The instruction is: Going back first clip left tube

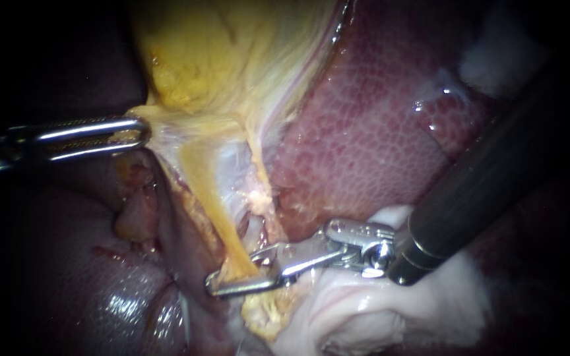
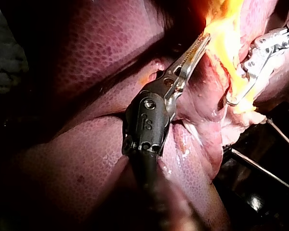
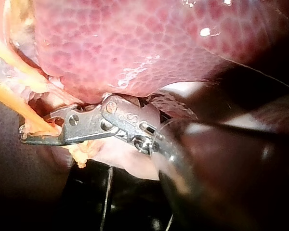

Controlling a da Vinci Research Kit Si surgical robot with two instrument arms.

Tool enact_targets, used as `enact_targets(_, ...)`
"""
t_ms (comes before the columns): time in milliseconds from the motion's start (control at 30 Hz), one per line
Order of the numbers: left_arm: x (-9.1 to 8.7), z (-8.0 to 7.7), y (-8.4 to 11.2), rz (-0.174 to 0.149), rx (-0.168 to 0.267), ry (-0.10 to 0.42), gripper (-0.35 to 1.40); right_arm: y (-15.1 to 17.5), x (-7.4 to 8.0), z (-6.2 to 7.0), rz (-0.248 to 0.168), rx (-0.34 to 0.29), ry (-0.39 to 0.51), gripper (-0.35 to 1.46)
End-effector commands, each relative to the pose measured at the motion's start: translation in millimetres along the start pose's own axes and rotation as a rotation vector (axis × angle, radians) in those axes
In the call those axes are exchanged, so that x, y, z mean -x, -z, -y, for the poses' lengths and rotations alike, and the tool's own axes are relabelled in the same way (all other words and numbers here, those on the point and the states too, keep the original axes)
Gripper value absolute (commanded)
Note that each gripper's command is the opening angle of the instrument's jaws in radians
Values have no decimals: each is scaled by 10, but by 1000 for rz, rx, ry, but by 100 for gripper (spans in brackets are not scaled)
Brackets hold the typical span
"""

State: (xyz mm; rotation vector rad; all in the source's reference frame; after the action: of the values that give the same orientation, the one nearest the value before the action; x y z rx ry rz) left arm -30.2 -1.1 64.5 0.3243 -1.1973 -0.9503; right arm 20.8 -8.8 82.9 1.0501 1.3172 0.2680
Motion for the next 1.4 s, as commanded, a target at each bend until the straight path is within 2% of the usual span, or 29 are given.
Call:
enact_targets(33, 0, 0, 0, 0, 0, -1, -35, 0, 0, 0, 0, -1, 0, -35)
enact_targets(133, 0, 1, 0, 0, 1, -1, -35, 0, 0, 0, 0, -1, 0, -35)
enact_targets(167, 0, 1, 0, 0, 1, 0, -35, 0, -1, 0, 0, -1, 0, -25)
enact_targets(267, 0, 4, 1, 1, 3, 0, -35, -3, -3, -4, -17, 42, -1, 39)
enact_targets(367, 1, 8, 1, 1, 5, 0, -35, -6, -8, -8, -30, 82, 8, 53)
enact_targets(567, 2, 12, 2, 1, 7, 0, -35, 9, -22, -14, -54, 153, 39, 60)
enact_targets(767, 1, 14, 3, 2, 9, 0, -35, 35, -34, -8, -60, 178, 68, 60)
enact_targets(933, 1, 15, 3, 2, 10, 0, -35, 47, -34, -3, -61, 185, 75, 60)
enact_targets(1100, 0, 15, 4, 2, 9, -1, -35, 61, -33, 8, -59, 183, 86, 60)
enact_targets(1400, -1, 14, 3, 2, 9, -1, -35, 93, -45, 28, -66, 199, 86, 60)
